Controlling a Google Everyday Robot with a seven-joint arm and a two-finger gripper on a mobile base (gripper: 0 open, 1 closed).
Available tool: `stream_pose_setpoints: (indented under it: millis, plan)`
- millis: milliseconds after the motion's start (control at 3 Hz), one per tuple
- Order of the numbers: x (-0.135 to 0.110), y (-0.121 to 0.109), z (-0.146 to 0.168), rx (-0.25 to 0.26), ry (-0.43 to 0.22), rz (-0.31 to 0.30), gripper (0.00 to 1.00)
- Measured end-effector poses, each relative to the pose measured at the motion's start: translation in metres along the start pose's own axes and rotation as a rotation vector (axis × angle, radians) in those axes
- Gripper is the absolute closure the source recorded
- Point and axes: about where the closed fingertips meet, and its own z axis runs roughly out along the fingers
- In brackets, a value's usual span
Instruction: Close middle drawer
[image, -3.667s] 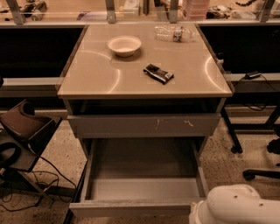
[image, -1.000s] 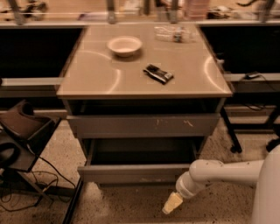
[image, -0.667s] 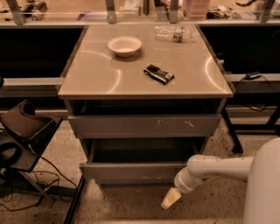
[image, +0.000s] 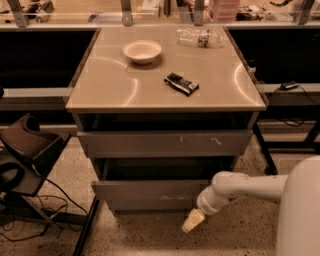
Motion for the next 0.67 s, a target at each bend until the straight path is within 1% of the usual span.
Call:
stream_pose_setpoints:
  millis: [333, 667]
  plan:
    - [-0.0185, -0.0135, -0.0053, 0.013, -0.016, -0.002, 0.00]
    - [-0.0185, -0.0137, -0.0054, 0.013, -0.016, -0.002, 0.00]
